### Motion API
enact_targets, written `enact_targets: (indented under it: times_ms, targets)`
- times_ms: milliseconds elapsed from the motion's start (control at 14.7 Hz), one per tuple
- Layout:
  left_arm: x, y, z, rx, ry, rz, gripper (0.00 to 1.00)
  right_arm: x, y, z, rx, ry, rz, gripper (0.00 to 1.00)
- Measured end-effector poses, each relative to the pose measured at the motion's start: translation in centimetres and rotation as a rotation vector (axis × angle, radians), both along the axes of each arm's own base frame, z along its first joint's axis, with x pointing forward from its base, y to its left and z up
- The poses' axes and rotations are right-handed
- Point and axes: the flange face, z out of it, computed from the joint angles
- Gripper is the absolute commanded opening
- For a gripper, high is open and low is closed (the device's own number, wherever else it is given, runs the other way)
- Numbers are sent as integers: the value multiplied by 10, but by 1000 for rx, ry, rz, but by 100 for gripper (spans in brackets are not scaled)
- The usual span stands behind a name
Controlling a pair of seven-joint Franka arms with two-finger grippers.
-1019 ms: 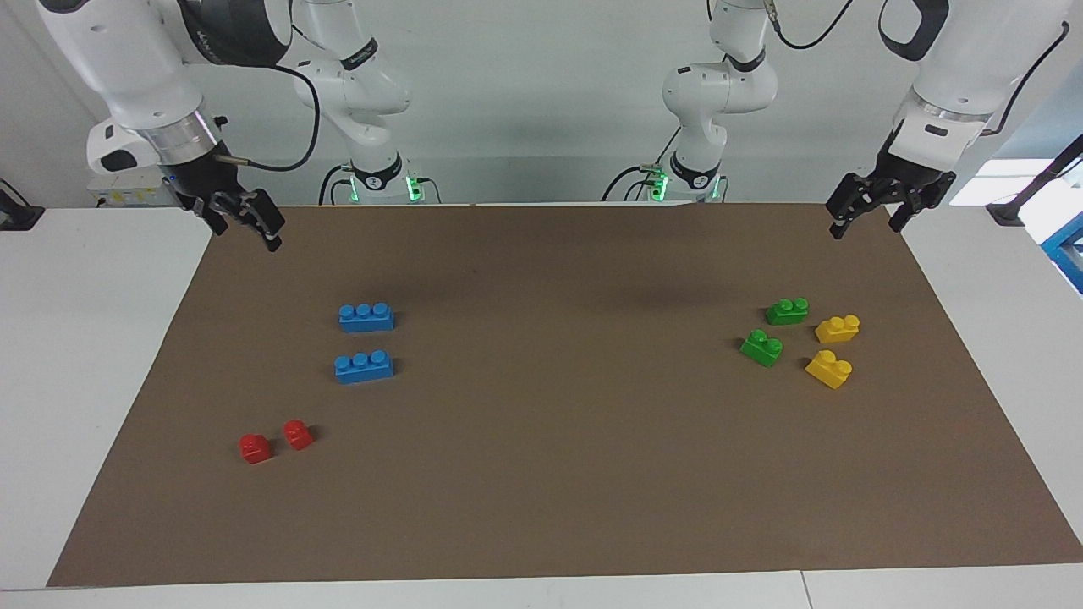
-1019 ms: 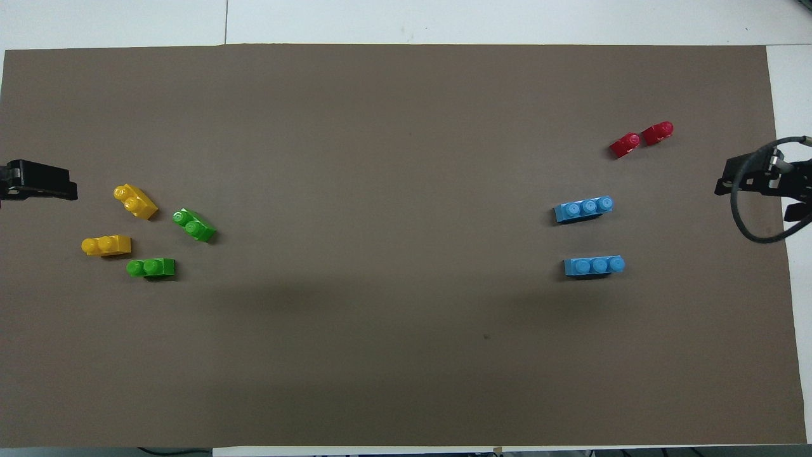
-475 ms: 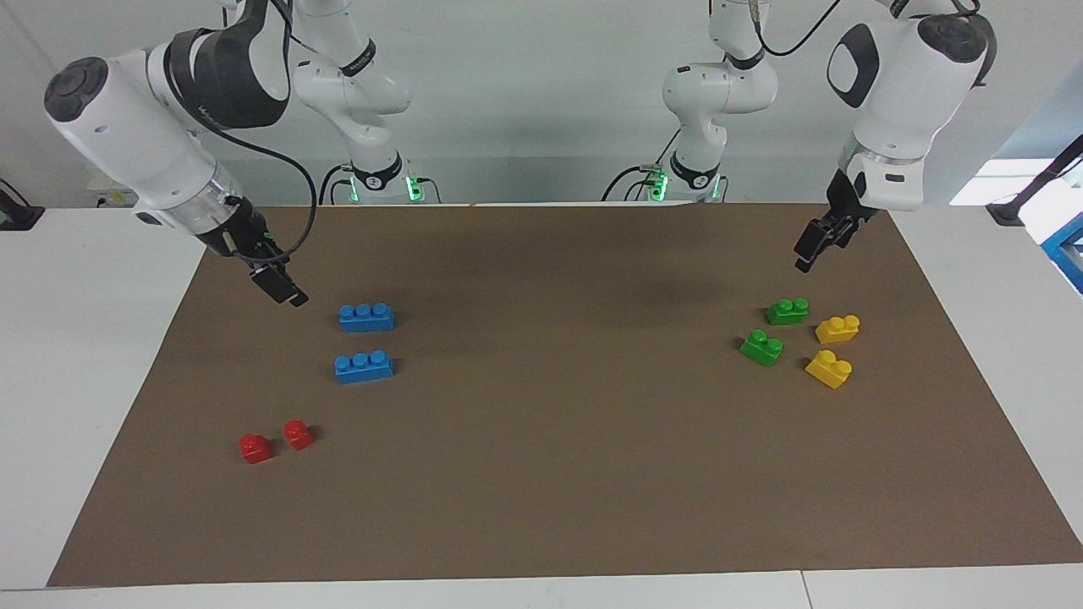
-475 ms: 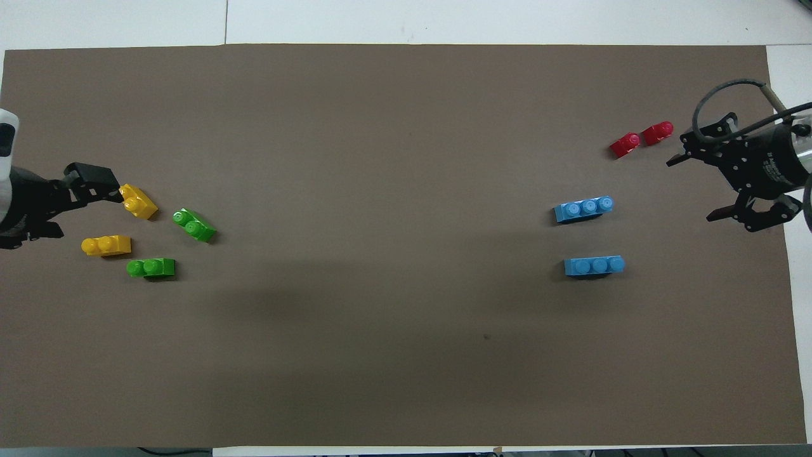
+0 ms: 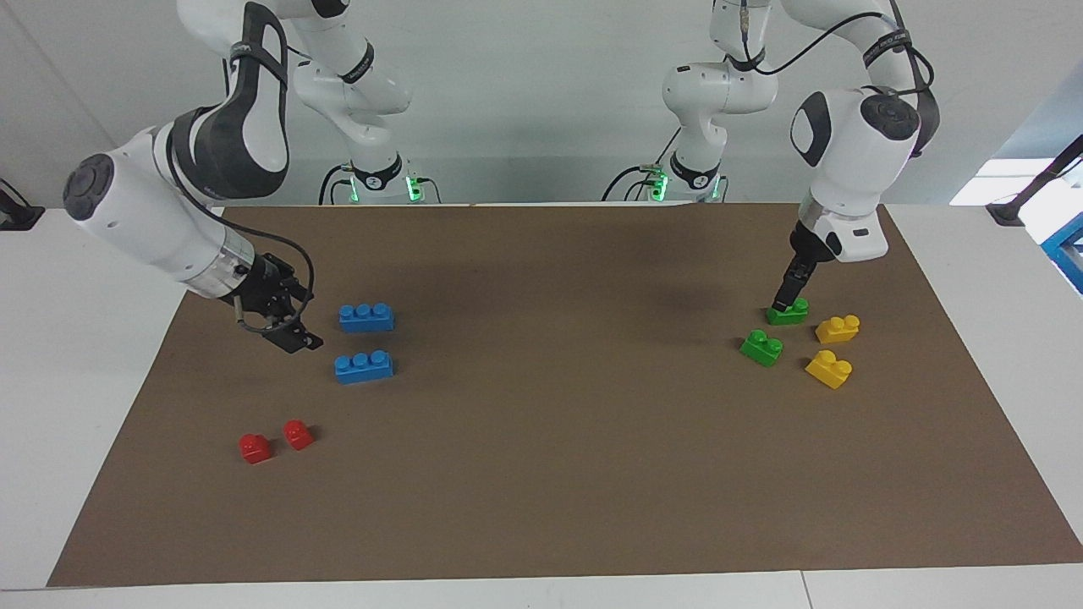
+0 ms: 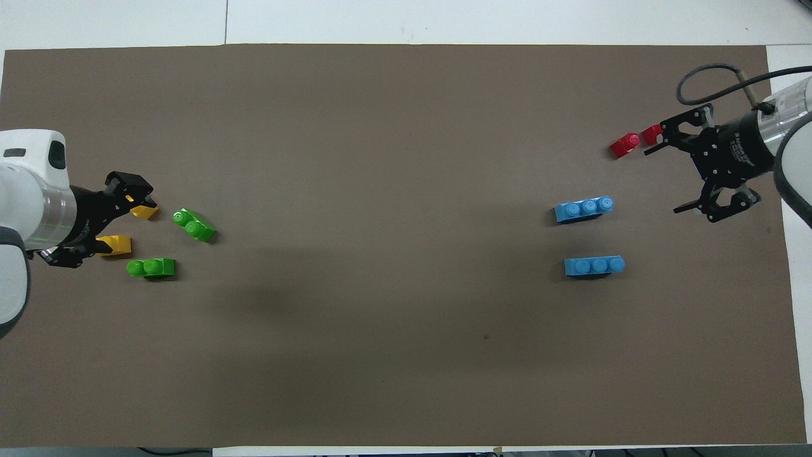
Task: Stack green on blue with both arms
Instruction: 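Reach the left gripper to the green brick while the right gripper reaches the blue brick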
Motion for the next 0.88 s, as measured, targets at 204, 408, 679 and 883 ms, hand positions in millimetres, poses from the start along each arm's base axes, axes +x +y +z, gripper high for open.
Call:
enact_targets:
  times_ms: [204,408,679,883]
  targets:
    - [14,2,-38,-2,16,35,100,9,-4,-27,31,7,-42,100]
    - [25,7,-68,-4,19,48,100,12,-15,-47,62,19,-89,100]
    - [34,20,-96,-5,18,73,100,12,-19,-79,79,36,-125,100]
    - [36,20,-117,-4,36,72,100,10,-19,-99,77,50,-134,100]
